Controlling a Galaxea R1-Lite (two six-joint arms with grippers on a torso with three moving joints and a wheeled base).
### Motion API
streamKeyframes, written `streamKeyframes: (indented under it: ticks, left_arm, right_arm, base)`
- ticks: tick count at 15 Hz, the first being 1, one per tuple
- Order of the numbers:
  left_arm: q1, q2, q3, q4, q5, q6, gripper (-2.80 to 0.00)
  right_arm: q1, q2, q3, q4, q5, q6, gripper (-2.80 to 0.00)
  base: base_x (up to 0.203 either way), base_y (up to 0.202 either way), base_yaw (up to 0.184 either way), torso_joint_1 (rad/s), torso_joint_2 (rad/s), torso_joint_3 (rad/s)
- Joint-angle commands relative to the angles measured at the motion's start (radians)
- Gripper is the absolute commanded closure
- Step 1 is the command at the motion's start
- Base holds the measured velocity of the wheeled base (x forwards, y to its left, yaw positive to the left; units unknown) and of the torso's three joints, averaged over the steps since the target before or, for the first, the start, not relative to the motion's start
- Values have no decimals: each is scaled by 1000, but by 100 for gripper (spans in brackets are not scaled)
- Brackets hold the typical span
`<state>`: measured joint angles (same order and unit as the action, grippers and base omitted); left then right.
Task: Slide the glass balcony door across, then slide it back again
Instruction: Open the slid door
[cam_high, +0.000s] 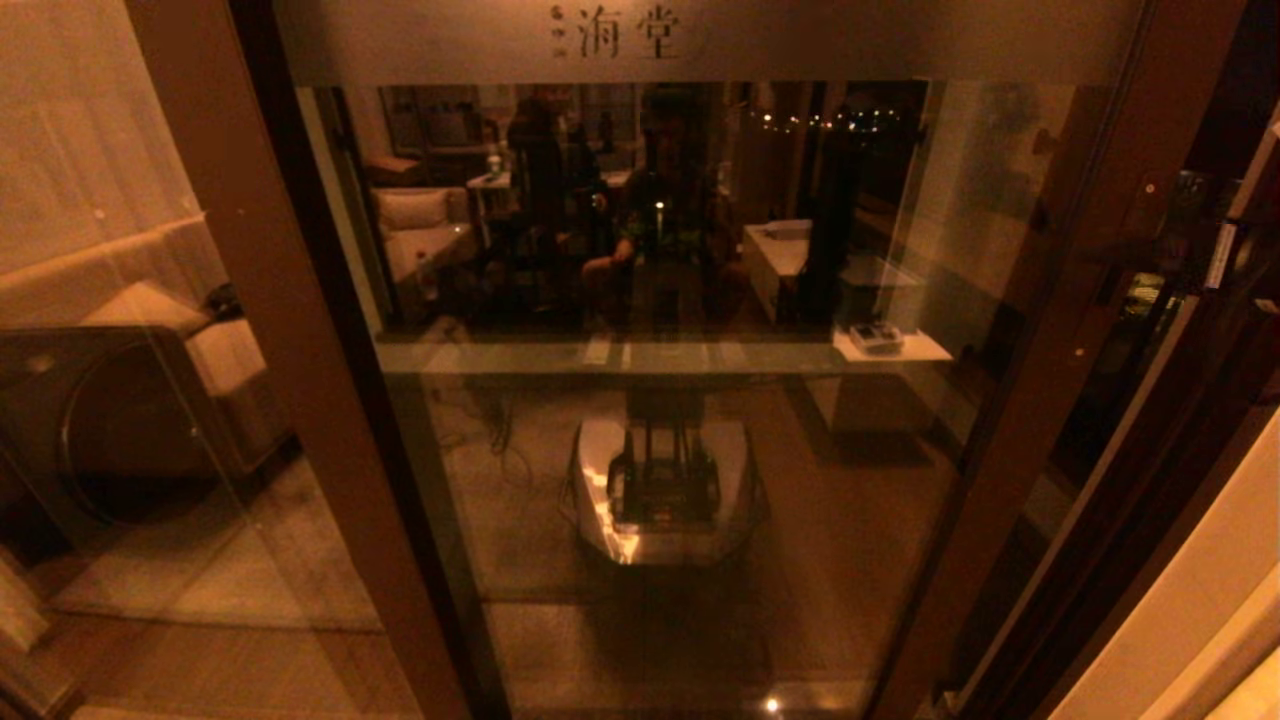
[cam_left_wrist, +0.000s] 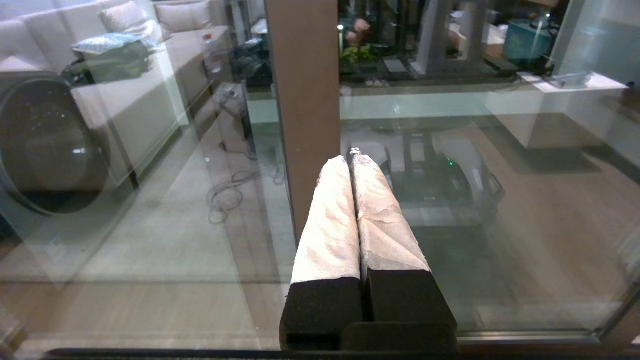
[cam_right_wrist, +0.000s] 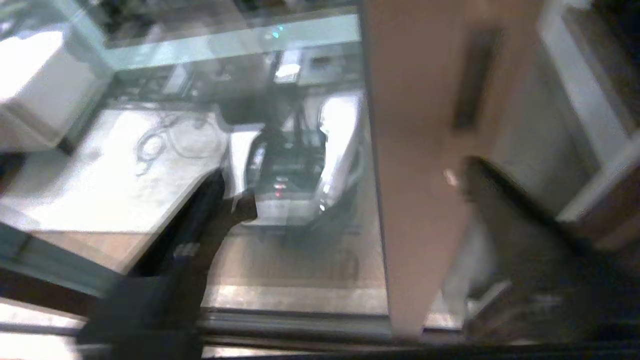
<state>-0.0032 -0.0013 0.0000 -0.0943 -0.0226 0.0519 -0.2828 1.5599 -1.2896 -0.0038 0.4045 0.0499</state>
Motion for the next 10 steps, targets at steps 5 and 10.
streamKeyframes:
  ticks: [5, 10]
  left_arm:
    - [-1, 1, 35, -1, 0, 0, 0]
    - [-1, 1, 35, -1, 0, -1, 0]
  right_arm:
    - [-12, -122, 55, 34, -106, 2, 0]
    - [-105, -15, -149, 131, -184, -19, 0]
  base:
    - [0, 0, 0, 0, 0, 0]
    - [0, 0, 0, 0, 0, 0]
